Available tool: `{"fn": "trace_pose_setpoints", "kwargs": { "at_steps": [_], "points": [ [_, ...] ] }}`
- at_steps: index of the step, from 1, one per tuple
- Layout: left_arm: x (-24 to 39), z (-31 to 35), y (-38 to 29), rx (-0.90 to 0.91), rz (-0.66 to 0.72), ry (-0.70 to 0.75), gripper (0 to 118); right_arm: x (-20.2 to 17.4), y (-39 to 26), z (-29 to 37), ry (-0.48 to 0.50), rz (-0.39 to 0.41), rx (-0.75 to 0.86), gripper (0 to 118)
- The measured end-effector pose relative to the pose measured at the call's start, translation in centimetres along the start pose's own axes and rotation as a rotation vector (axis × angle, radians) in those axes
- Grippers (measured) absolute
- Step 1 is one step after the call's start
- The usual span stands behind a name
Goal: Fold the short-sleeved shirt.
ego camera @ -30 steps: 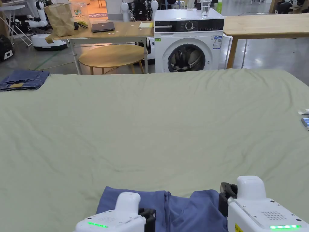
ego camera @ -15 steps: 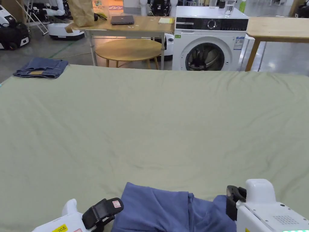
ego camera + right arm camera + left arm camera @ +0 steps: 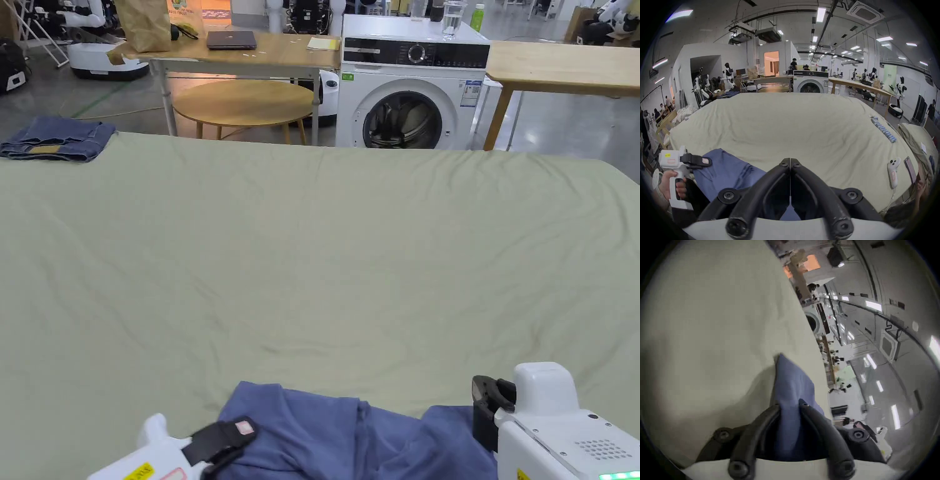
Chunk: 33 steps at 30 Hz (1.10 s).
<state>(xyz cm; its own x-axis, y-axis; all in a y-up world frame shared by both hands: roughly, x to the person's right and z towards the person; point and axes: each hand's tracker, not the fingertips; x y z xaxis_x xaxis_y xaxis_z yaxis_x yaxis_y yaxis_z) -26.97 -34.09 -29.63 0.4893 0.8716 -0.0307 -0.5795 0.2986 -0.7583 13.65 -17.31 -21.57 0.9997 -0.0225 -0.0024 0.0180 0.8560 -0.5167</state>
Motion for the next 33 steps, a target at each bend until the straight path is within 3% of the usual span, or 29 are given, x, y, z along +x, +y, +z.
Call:
{"fn": "trace_pose_setpoints", "kwargs": {
  "at_steps": [2, 5, 8, 14, 19, 23, 24, 27, 28, 30, 33],
  "points": [
    [0.2, 2.5, 2.4, 0.055, -0.069, 0.049, 6, 0.1, 0.0, -0.1, -0.006, -0.007, 0.001, 0],
    [3.1, 5.3, 4.8, 0.123, -0.357, 0.169, 6, 0.1, -0.3, -0.1, -0.003, -0.018, 0.004, 0],
    [8.1, 5.5, 3.7, 0.142, -0.540, 0.116, 6, 0.2, -0.8, -0.1, -0.002, -0.029, 0.006, 0],
    [20.6, -0.1, -5.8, 0.061, -1.133, 0.018, 6, 2.1, -1.5, 0.5, -0.023, -0.055, 0.002, 0],
    [23.1, -7.4, -16.2, -0.144, -1.503, 0.035, 5, 5.5, -2.7, 1.8, -0.087, -0.083, 0.005, 0],
    [20.8, -10.8, -20.5, -0.257, -1.594, 0.094, 7, 7.8, -3.8, 2.6, -0.134, -0.092, -0.004, 0],
    [20.4, -11.0, -20.6, -0.246, -1.591, 0.091, 13, 8.2, -4.0, 2.7, -0.139, -0.094, -0.005, 0],
    [21.1, -9.5, -19.0, -0.288, -1.392, 0.001, 81, 9.2, -4.4, 2.8, -0.144, -0.103, -0.013, 0],
    [21.9, -8.6, -18.2, -0.259, -1.332, -0.039, 97, 9.3, -4.5, 2.7, -0.142, -0.105, -0.016, 0],
    [23.3, -6.8, -15.5, -0.200, -1.213, -0.093, 100, 9.5, -4.6, 2.5, -0.123, -0.118, -0.031, 0],
    [22.6, -5.9, -12.2, -0.191, -1.027, -0.044, 100, 9.1, -4.7, 2.3, -0.084, -0.130, -0.045, 0]
  ]
}}
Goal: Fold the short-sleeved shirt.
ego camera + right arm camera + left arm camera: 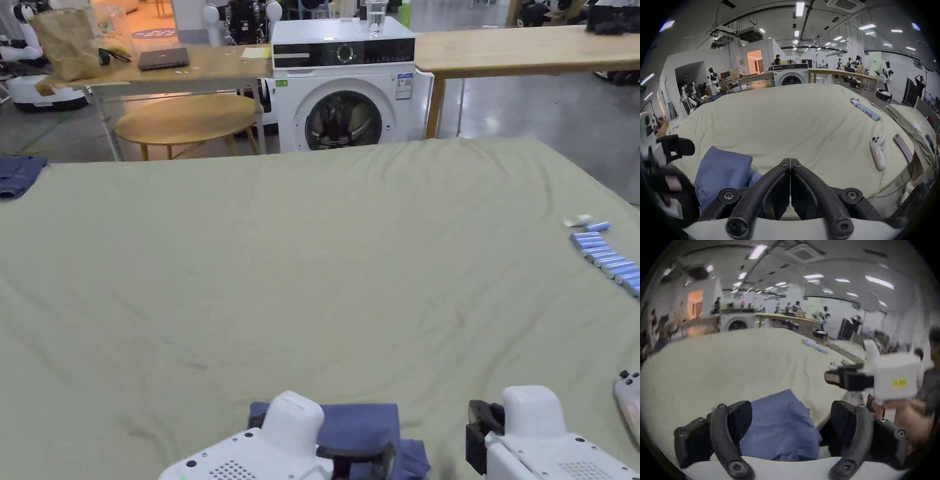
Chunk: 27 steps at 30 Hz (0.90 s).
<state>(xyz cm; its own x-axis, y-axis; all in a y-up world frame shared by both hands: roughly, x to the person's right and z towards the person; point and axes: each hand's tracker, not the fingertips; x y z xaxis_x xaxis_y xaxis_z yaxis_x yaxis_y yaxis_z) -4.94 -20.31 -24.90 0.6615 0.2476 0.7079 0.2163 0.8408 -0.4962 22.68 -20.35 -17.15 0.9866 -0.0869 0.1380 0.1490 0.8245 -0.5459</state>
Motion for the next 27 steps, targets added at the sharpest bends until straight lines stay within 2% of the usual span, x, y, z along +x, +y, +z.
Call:
{"fn": "trace_pose_setpoints", "kwargs": {
  "at_steps": [1, 2, 4, 7, 11, 14, 17, 21, 22, 23, 24, 25, 26, 27],
  "points": [
    [-1.1, 0.1, -0.2, -0.037, 0.063, 0.006, 89, -0.2, -0.1, -0.1, 0.013, 0.003, -0.007, 0],
    [-1.8, 0.0, -0.7, -0.059, 0.117, -0.020, 66, -0.4, -0.1, -0.2, 0.021, 0.008, -0.014, 0],
    [-1.9, -1.2, -2.2, -0.121, 0.199, -0.071, 5, -0.8, -0.1, -0.4, 0.036, 0.009, -0.025, 0],
    [0.0, -3.6, -4.7, -0.205, 0.161, -0.133, 5, -1.0, 0.1, -0.4, 0.065, -0.009, -0.035, 0],
    [2.9, -7.4, -7.6, -0.283, 0.207, -0.237, 5, -1.2, 0.4, 0.3, 0.096, -0.013, -0.045, 0],
    [3.7, -8.9, -8.7, -0.299, 0.192, -0.192, 5, -1.5, 0.5, 0.3, 0.142, -0.021, -0.073, 0],
    [3.1, -6.5, -7.8, -0.232, 0.241, -0.203, 5, -2.6, 0.1, -0.2, 0.191, -0.027, -0.099, 0],
    [-0.1, 0.1, -5.9, -0.104, 0.224, -0.087, 5, -4.1, -1.0, -1.7, 0.347, -0.065, -0.168, 0],
    [-1.6, 1.7, -5.9, -0.072, 0.248, -0.053, 6, -4.3, -1.5, -2.3, 0.398, -0.101, -0.193, 0],
    [-2.9, 2.9, -6.0, -0.050, 0.277, -0.020, 17, -4.3, -1.9, -2.9, 0.451, -0.134, -0.223, 0],
    [-4.9, 4.2, -6.3, -0.023, 0.336, -0.003, 38, -4.2, -2.4, -3.6, 0.509, -0.173, -0.256, 0],
    [-6.7, 4.9, -6.9, -0.015, 0.401, 0.000, 74, -4.1, -3.1, -4.2, 0.518, -0.190, -0.284, 0],
    [-8.2, 5.3, -7.4, -0.019, 0.456, 0.011, 98, -4.0, -3.7, -4.8, 0.475, -0.178, -0.307, 0],
    [-9.5, 5.4, -8.0, -0.027, 0.507, 0.017, 111, -4.0, -4.1, -5.2, 0.400, -0.143, -0.320, 0]
  ]
}}
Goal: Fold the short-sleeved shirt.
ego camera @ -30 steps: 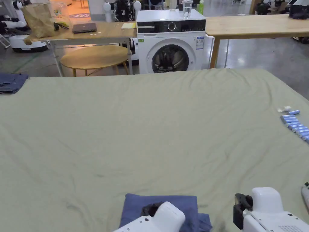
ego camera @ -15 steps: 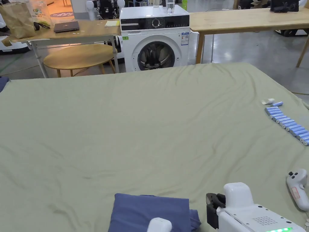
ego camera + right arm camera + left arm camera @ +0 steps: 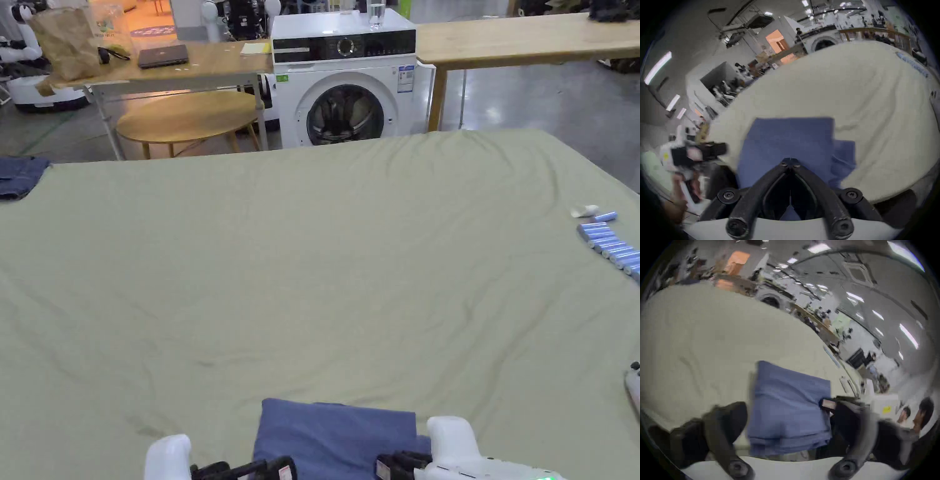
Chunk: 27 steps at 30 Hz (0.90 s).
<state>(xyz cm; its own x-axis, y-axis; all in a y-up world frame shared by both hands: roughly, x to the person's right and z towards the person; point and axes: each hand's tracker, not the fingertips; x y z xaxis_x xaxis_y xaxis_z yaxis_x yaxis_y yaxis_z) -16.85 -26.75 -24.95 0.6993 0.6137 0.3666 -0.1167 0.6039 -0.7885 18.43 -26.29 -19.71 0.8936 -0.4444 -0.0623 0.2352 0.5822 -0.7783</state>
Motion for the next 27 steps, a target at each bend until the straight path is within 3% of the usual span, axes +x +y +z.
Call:
{"fn": "trace_pose_setpoints", "kwargs": {
  "at_steps": [2, 5, 9, 10, 12, 13, 16, 19, 27],
  "points": [
    [-2.6, -0.5, 0.2, -0.025, 0.085, -0.041, 115, 0.5, -0.3, -0.6, -0.200, 0.020, -0.004, 0],
    [-4.8, -3.5, -0.4, -0.133, 0.216, -0.152, 115, 2.0, -0.3, -0.4, -0.088, -0.117, 0.024, 0],
    [-5.4, -9.0, -1.6, -0.183, 0.412, -0.466, 112, 1.3, 0.0, -0.4, -0.124, -0.042, 0.014, 0],
    [-5.2, -10.2, -1.7, -0.164, 0.485, -0.525, 92, 1.0, 0.0, -0.3, -0.131, -0.033, 0.017, 0],
    [-5.1, -11.1, -1.5, -0.130, 0.498, -0.394, 19, 0.4, 0.1, -0.3, -0.145, -0.016, 0.025, 0],
    [-5.1, -11.3, -1.5, -0.152, 0.447, -0.279, 19, 0.1, 0.3, -0.2, -0.151, -0.007, 0.029, 0],
    [-5.2, -9.7, -0.8, -0.153, 0.415, -0.290, 19, -1.4, 1.3, 0.0, -0.163, 0.010, 0.053, 0],
    [-6.4, -5.7, 1.3, -0.080, 0.339, -0.203, 19, -3.6, 2.5, -0.1, -0.149, 0.043, 0.086, 0],
    [-20.7, 10.4, 9.1, 0.045, 0.304, 0.082, 19, -10.7, 4.2, -2.8, -0.091, 0.164, 0.096, 0]
  ]
}}
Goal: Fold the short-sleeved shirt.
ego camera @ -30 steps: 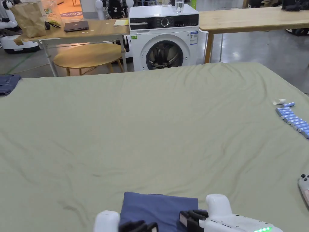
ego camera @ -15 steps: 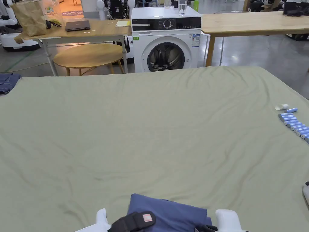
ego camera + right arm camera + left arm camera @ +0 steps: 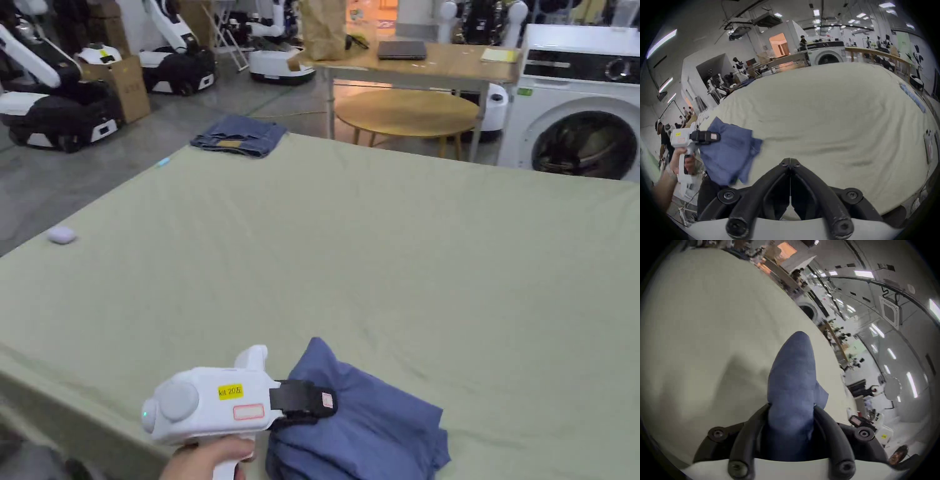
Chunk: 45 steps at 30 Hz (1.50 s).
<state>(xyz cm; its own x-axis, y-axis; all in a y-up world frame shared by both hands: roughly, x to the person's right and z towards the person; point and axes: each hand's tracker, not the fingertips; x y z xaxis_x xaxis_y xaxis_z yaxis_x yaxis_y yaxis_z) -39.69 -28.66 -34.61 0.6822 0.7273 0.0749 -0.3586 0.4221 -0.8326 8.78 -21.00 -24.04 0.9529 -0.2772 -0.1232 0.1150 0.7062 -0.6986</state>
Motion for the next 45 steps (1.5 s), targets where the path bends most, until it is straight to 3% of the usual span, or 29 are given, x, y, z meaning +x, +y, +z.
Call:
{"fn": "trace_pose_setpoints", "kwargs": {
  "at_steps": [8, 12, 13, 15, 16, 18, 23, 24, 25, 26, 27, 31, 34, 40, 45],
  "points": [
    [-10.1, 9.6, 10.8, 0.043, -0.002, 0.163, 19, -4.5, 0.2, -2.4, 0.023, 0.067, -0.036, 0],
    [-11.9, 9.7, 11.8, -0.007, 0.031, 0.102, 20, -5.0, 0.0, -2.7, 0.017, 0.089, -0.055, 0],
    [-11.7, 9.6, 11.8, -0.004, 0.027, 0.109, 42, -4.9, -0.1, -2.8, 0.011, 0.093, -0.057, 0],
    [-11.4, 10.3, 11.7, 0.014, 0.009, 0.174, 104, -4.7, 0.2, -2.6, 0.009, 0.088, -0.057, 0],
    [-11.2, 10.8, 11.7, 0.024, -0.009, 0.172, 116, -4.6, 0.3, -2.4, 0.008, 0.085, -0.055, 0],
    [-10.3, 13.0, 12.0, 0.045, -0.026, 0.178, 116, -4.4, 0.6, -1.8, 0.002, 0.091, -0.041, 0],
    [-3.9, 17.5, 13.1, 0.180, -0.268, 0.420, 116, -3.0, 1.4, -0.4, -0.007, 0.098, -0.011, 0],
    [-1.9, 17.6, 12.8, 0.236, -0.317, 0.457, 111, -2.7, 1.7, 0.0, -0.016, 0.101, 0.006, 0],
    [0.2, 17.3, 12.5, 0.290, -0.379, 0.485, 83, -2.3, 2.1, 0.4, -0.027, 0.099, 0.026, 0],
    [2.0, 16.7, 12.2, 0.335, -0.432, 0.510, 38, -1.9, 2.6, 0.6, -0.037, 0.103, 0.041, 0],
    [4.2, 15.7, 11.7, 0.359, -0.495, 0.558, 0, -1.4, 3.3, 0.8, -0.057, 0.123, 0.061, 0],
    [13.9, 9.3, 9.0, 0.456, -0.671, 0.525, 0, 0.5, 7.8, 1.7, -0.217, 0.219, 0.202, 0],
    [20.7, 5.6, 7.5, 0.576, -0.757, 0.488, 0, 2.0, 12.0, 2.6, -0.301, 0.211, 0.327, 0],
    [32.2, 0.3, 6.7, 0.672, -0.843, 0.392, 0, 3.5, 19.0, 6.6, -0.353, 0.156, 0.536, 0],
    [37.0, -1.1, 7.7, 0.711, -0.848, 0.368, 0, 4.5, 21.9, 9.7, -0.379, 0.156, 0.626, 0]
  ]
}}
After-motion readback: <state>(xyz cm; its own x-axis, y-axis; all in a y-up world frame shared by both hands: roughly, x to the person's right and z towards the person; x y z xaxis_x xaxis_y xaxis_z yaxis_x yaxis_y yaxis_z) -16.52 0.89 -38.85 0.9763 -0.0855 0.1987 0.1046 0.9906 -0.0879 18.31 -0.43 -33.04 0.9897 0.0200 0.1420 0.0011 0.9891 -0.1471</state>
